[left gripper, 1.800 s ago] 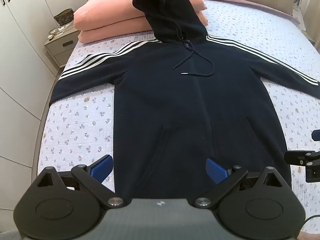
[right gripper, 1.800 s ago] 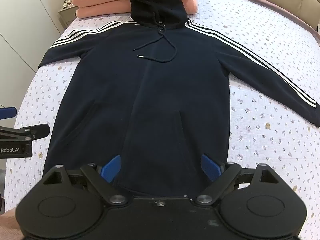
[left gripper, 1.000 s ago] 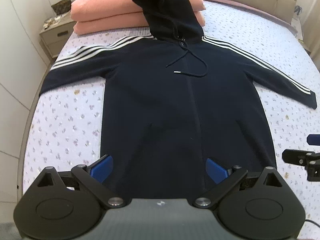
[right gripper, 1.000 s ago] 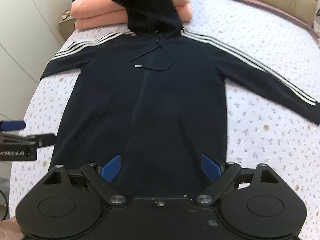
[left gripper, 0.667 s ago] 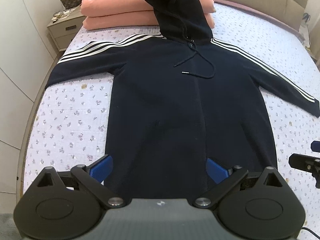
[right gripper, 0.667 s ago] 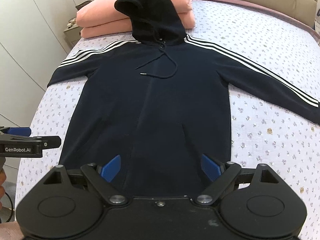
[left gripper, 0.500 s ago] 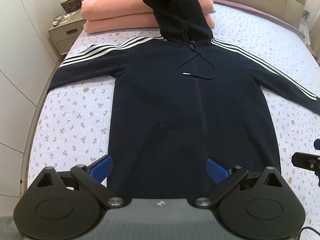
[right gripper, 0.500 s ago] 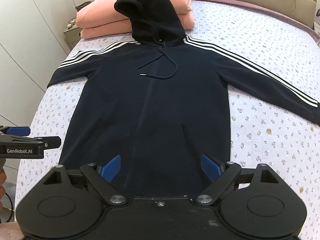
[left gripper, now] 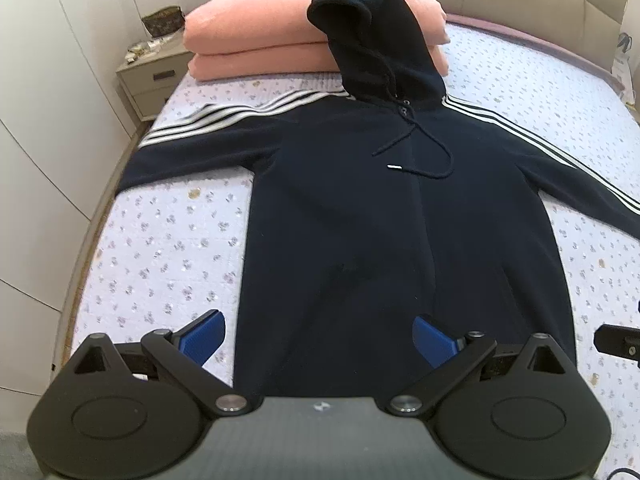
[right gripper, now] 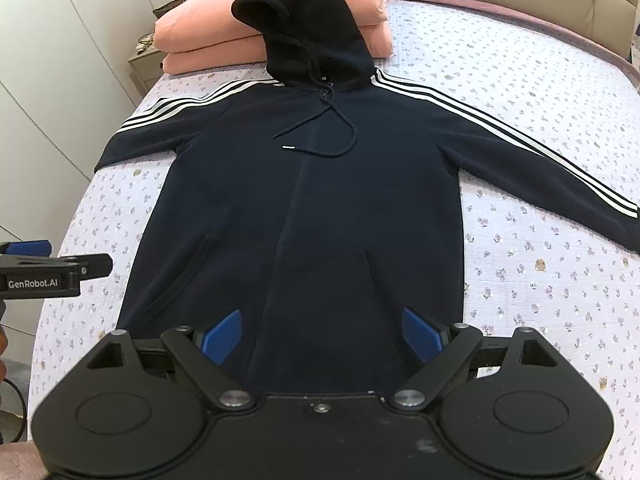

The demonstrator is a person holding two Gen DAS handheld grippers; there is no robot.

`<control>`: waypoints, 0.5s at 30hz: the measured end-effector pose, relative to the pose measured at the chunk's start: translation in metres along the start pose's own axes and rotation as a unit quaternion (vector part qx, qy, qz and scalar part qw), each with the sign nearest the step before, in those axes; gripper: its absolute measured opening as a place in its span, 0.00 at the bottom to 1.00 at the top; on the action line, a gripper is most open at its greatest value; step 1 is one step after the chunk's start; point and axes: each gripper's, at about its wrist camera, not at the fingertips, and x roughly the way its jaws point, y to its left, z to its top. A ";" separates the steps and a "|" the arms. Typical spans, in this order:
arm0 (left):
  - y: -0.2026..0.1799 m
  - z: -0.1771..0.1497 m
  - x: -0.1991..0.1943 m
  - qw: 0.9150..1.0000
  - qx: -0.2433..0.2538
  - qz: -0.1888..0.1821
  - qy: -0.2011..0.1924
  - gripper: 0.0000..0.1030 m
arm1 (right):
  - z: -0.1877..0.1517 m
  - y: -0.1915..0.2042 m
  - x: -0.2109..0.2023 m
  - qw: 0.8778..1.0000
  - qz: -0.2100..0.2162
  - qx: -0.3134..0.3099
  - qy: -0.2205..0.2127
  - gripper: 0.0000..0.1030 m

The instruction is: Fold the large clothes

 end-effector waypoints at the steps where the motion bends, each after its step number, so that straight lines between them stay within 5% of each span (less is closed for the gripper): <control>1: 0.001 0.000 -0.001 1.000 -0.001 0.002 -0.003 0.99 | 0.000 -0.001 0.000 1.000 0.000 0.000 0.001 1.00; 15: 0.005 0.002 0.001 1.000 -0.007 0.010 -0.010 0.99 | 0.003 -0.001 0.001 1.000 -0.004 0.000 0.001 1.00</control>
